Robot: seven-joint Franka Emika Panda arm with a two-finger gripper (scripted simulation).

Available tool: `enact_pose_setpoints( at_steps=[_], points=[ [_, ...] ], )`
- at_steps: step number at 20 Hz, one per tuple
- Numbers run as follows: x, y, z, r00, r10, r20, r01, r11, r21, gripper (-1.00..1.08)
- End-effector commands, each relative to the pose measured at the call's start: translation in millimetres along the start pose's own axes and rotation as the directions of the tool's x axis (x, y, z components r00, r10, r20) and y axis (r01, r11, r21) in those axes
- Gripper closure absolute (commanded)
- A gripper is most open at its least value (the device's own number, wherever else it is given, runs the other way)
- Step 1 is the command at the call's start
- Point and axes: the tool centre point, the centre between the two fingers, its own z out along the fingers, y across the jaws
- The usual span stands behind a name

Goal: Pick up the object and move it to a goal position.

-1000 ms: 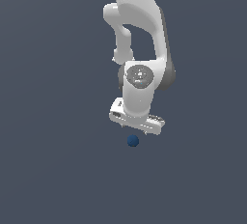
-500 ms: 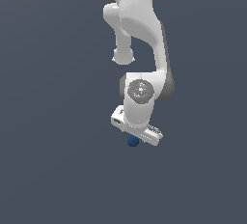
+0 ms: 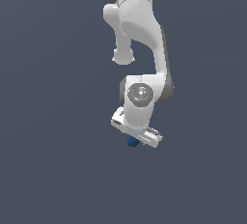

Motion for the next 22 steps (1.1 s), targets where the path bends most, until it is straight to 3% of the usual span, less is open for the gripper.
enact_pose_setpoints(
  at_steps=[1,7,13,14,22],
  points=[
    [0,0,9,1.0,0.001,0.001,-0.001,1.0,-0.001,-0.92],
    [-1,1,40,1.0,0.004,0.001,-0.004,1.0,-0.001,-0.92],
    [0,0,45,1.0,0.004,0.001,-0.004,1.0,-0.001,-0.92],
    [0,0,45,1.0,0.004,0.001,-0.004,1.0,-0.001,1.08],
    [0,0,45,1.0,0.004,0.001,-0.004,1.0,-0.001,1.08]
  ],
)
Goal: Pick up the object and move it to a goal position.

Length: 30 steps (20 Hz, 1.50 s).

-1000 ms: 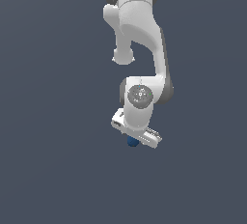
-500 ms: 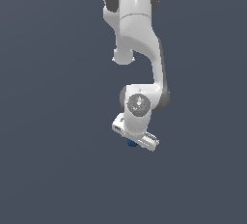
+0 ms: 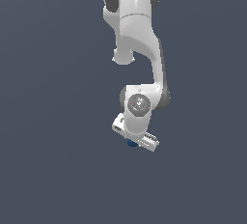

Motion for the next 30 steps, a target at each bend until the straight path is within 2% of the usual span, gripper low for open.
enact_pose_setpoints(
  at_steps=[1,8,14,30],
  points=[
    [0,0,0,1.0,0.0,-0.001,0.0,1.0,0.0,1.08],
    [2,6,-9,1.0,0.0,0.0,0.0,1.0,0.0,1.08],
    [6,23,-38,1.0,0.0,0.0,0.0,1.0,0.0,1.08],
    [33,114,-195,1.0,0.001,0.0,-0.001,1.0,0.002,1.08]
  ],
)
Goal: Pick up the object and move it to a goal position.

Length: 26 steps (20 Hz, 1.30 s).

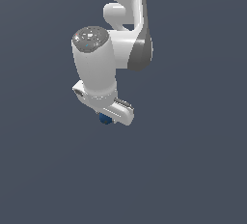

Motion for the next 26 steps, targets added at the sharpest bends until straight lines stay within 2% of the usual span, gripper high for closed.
enact_pose_setpoints(
  at_steps=[1,14,20,26],
  points=[
    [4,15,-27,1.0,0.0,0.0,0.0,1.0,0.0,1.08],
    [29,81,-145,1.0,-0.001,-0.001,0.001,1.0,0.0,1.08],
    [36,95,-171,1.0,-0.001,-0.001,0.001,1.0,-0.001,1.08],
    [38,100,-180,1.0,-0.001,-0.001,0.001,1.0,-0.001,1.08]
  ],
)
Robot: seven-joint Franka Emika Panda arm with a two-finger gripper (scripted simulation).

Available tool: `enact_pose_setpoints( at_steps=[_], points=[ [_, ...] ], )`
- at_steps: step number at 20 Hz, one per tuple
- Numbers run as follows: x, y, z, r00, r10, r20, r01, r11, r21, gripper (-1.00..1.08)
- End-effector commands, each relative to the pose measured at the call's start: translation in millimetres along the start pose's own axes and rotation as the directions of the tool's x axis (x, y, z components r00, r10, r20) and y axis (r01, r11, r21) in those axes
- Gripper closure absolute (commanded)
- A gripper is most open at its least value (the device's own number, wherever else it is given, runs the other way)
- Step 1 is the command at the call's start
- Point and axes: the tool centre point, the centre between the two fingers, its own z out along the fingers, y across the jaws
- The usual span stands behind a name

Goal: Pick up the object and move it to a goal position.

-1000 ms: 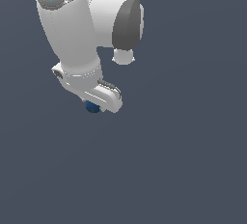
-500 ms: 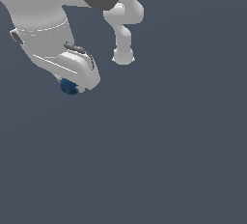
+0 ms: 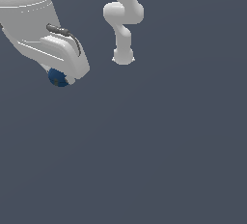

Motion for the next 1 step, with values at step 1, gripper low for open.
enact_pose_setpoints(
  at_steps=[1],
  points=[
    [0.5,0.6,-2.1,1.0,-0.001,0.0,0.001,1.0,0.0,1.08]
  ],
)
